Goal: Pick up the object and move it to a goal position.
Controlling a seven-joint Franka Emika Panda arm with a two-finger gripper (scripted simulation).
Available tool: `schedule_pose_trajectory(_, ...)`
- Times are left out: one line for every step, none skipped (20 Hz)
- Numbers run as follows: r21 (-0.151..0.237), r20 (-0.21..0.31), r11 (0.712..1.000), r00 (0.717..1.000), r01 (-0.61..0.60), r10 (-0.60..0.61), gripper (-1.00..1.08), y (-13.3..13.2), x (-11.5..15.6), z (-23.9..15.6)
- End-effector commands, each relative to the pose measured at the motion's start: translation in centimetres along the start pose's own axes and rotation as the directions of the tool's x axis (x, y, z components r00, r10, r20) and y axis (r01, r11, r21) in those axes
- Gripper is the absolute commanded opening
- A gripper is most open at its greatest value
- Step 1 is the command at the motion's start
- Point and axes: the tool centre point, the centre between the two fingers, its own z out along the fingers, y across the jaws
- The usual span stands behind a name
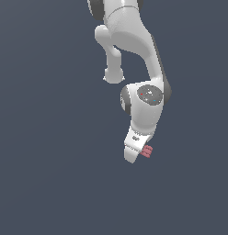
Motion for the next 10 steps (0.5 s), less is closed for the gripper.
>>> schedule_pose_trajectory(-0.016,-0.027,0.998,0.998,0.06,-0.06,-1.0,0.3,1.7,-3.1)
schedule_pose_trajectory(-0.023,-0.039,0.996,0.995,0.086,-0.087,-1.0,0.4,2.5,-4.4)
schedule_pose_trajectory(-0.031,-0.051,0.993,0.992,0.114,-0.115,-1.0,0.5,3.2,-5.9)
schedule_pose_trajectory(-0.039,-0.063,0.989,0.987,0.142,-0.145,-1.0,0.5,4.0,-7.3)
schedule_pose_trajectory(-0.048,-0.075,0.984,0.982,0.17,-0.174,-1.0,0.5,4.8,-8.8)
schedule_pose_trajectory(-0.056,-0.087,0.979,0.975,0.198,-0.202,-1.0,0.4,5.5,-10.3)
schedule_pose_trajectory(-0.066,-0.099,0.972,0.968,0.225,-0.231,-1.0,0.4,6.2,-11.8)
schedule_pose_trajectory(-0.075,-0.11,0.965,0.96,0.252,-0.259,-1.0,0.3,6.9,-13.3)
schedule_pose_trajectory(-0.084,-0.121,0.957,0.95,0.278,-0.287,-1.0,0.1,7.6,-14.8)
schedule_pose_trajectory(-0.094,-0.131,0.948,0.94,0.304,-0.315,-1.0,0.0,8.2,-16.3)
